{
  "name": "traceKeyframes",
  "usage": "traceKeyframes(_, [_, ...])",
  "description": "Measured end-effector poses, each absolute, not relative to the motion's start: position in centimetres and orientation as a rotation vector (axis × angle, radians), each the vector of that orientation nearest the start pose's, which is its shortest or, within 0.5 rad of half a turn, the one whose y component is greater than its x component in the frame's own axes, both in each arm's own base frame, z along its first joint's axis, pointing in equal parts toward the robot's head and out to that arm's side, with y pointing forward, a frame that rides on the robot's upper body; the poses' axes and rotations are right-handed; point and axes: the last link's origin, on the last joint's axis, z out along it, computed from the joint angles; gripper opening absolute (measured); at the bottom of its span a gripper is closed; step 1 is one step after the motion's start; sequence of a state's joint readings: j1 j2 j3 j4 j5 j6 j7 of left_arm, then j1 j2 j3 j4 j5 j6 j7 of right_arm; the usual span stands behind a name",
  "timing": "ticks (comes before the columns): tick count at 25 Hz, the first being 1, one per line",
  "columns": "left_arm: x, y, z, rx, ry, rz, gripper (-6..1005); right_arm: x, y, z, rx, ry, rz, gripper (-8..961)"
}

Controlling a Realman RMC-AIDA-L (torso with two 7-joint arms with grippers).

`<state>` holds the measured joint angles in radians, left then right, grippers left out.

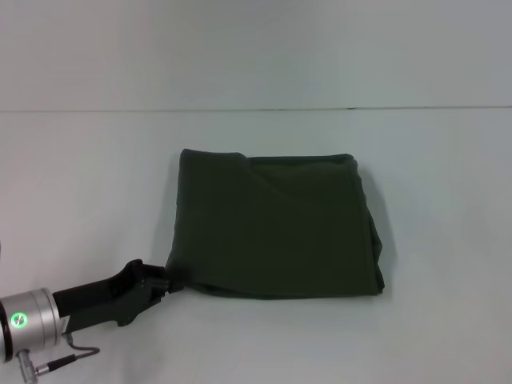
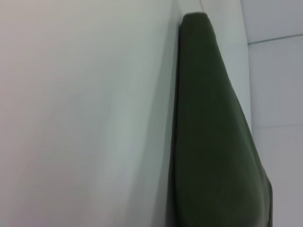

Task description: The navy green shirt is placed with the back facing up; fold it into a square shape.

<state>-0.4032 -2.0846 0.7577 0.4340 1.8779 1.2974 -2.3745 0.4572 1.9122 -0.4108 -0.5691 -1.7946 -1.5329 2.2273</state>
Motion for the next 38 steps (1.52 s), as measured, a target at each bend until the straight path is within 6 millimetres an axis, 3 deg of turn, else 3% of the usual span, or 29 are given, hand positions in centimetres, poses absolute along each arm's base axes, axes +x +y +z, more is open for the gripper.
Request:
traceKeyframes(9, [-32.9, 28.9, -3.7, 1.912, 2.444, 0.945, 66, 31.9, 34.3, 11.3, -1.870, 1.696, 1.274, 743])
traceKeyframes(14, [-32.3, 28.1, -2.9, 2.076, 2.262, 0.784, 79, 31.9, 34.6, 11.2, -1.877, 1.686, 1.251, 743])
traceKeyframes(17, [-32.2, 27.4, -1.9, 2.175, 2.147, 0.689, 86, 31.9, 34.7, 11.3, -1.879, 1.681, 1.232, 743])
traceKeyframes(20, [-33.8, 27.3, 0.6, 2.220, 2.193, 0.659, 94, 32.0, 34.9, 10.9, -1.915, 1.674, 1.157, 744])
traceKeyframes(23, [-34.8, 27.7, 3.2, 2.296, 2.204, 0.873, 182, 32.1, 35.1, 10.7, -1.998, 1.611, 1.026, 744])
traceKeyframes(27, [-33.6, 29.3, 4.7, 2.609, 1.912, 1.012, 319, 31.5, 35.7, 10.3, -2.174, 1.414, 0.800, 743])
traceKeyframes(31, [-30.4, 32.2, 4.5, 2.890, 1.521, 0.932, 474, 29.1, 36.7, 8.5, -2.408, 1.088, 0.618, 743])
traceKeyframes(36, [-26.6, 34.8, 4.0, 3.043, 1.200, 0.744, 739, 25.4, 38.1, 5.8, -2.519, 0.847, 0.535, 744])
traceKeyframes(38, [-25.7, 35.4, 4.1, 3.092, 1.118, 0.704, 783, 24.0, 38.2, 5.0, -2.551, 0.773, 0.528, 744])
